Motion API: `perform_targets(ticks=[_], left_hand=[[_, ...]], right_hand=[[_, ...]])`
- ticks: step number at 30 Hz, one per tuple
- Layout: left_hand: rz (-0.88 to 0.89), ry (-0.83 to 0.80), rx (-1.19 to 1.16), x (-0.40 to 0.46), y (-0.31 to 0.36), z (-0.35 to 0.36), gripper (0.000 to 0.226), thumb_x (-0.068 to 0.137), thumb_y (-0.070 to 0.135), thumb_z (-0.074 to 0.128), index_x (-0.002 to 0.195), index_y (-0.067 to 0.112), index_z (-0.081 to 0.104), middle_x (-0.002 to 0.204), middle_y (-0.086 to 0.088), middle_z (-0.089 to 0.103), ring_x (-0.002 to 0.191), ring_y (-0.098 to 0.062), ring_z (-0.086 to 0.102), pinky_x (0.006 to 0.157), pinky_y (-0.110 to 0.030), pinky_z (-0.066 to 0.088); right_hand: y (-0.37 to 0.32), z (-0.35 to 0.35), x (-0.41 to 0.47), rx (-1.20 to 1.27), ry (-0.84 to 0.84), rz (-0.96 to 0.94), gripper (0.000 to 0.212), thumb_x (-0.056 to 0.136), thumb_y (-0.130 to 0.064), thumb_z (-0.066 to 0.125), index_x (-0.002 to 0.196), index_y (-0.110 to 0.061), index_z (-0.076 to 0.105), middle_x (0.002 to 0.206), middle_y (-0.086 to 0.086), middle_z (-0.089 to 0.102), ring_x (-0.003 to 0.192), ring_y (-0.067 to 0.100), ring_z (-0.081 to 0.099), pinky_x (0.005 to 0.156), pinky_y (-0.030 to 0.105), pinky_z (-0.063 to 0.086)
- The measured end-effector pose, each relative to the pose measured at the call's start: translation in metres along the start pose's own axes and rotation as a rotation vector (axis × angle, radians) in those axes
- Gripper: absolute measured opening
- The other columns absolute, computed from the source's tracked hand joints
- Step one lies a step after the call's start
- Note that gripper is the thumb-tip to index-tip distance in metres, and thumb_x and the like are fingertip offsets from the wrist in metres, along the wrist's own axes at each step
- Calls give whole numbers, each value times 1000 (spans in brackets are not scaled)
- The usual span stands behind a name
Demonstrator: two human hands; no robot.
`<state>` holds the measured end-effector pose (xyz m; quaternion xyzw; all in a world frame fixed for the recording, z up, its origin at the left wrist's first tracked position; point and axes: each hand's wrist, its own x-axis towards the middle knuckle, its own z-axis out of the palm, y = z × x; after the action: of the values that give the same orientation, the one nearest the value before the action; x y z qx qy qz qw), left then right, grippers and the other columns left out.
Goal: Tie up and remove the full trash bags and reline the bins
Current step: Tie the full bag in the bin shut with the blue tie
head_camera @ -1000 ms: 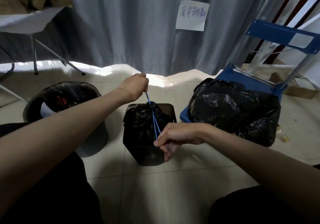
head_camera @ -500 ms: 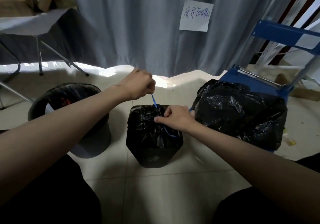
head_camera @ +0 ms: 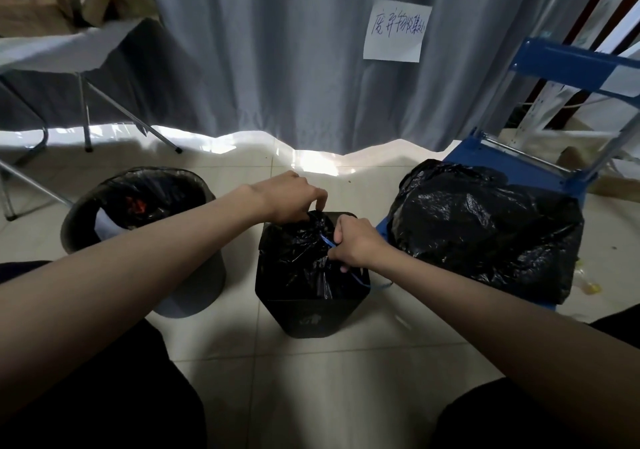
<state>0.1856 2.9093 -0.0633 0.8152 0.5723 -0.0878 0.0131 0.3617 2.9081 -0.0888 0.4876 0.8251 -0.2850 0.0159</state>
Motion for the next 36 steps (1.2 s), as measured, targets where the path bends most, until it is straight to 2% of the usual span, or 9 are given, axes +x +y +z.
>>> perform_targets(ticks=[3,7,10,13,17,21,25,32,36], left_hand=[[-78,16,-171,3,-2,-1,29,90,22,65,117,19,55,84,8,63,86,-22,59,72,-31,40],[-85,28,-274,4,-6,-8,11,83,19,73,90,22,64,68,13,53,70,-15,54,65,-29,41],[-74,43,-340,2,-7,-14,14,79,13,74,74,26,70,66,11,64,66,-9,59,64,-26,45],[-88,69,-335,1,-6,-18,16,77,11,74,70,26,71,64,11,65,63,-5,58,62,-24,44],[-146,170,-100,4,1,-11,10,77,24,70,70,28,64,76,9,68,76,-19,63,77,-33,51],[-121,188,184,5,17,-5,14,83,22,55,82,23,69,90,2,71,84,-24,62,97,-34,36],[-75,132,360,5,25,9,15,87,22,54,88,21,69,94,1,70,86,-22,64,103,-36,31],[-153,170,114,0,2,-12,5,83,26,65,83,27,70,88,5,71,87,-20,62,93,-31,28],[-179,153,15,-4,-3,-19,5,79,33,73,77,30,70,81,9,71,86,-14,61,83,-27,25]], right_hand=[[1,-5,-1,40,-23,4,18,93,-13,63,87,-12,46,92,17,70,53,19,67,60,32,47],[1,-17,3,17,-28,-22,17,91,-14,66,75,-12,60,74,11,72,43,5,57,60,23,49],[0,-25,3,46,-63,-43,19,89,-26,72,78,-10,70,60,-1,63,59,6,55,56,17,41],[-2,-28,-1,82,-64,-93,24,93,-29,66,82,-11,76,56,-3,60,56,5,51,48,10,37],[-8,-27,-9,55,3,-160,29,95,-16,58,72,-12,74,46,-13,58,51,4,49,45,7,35],[-9,-15,-13,-36,-28,-223,34,88,-11,59,56,-18,66,73,2,73,57,11,54,55,23,41],[-6,4,-14,-65,-73,-235,32,88,-12,60,58,-16,69,64,3,67,62,15,59,63,30,49],[9,-6,-1,220,-3,-181,7,93,-11,64,99,-10,68,69,8,74,47,10,59,60,22,54],[8,-18,0,519,-118,-201,19,92,-1,56,101,-8,71,83,13,76,56,13,63,62,22,48]])
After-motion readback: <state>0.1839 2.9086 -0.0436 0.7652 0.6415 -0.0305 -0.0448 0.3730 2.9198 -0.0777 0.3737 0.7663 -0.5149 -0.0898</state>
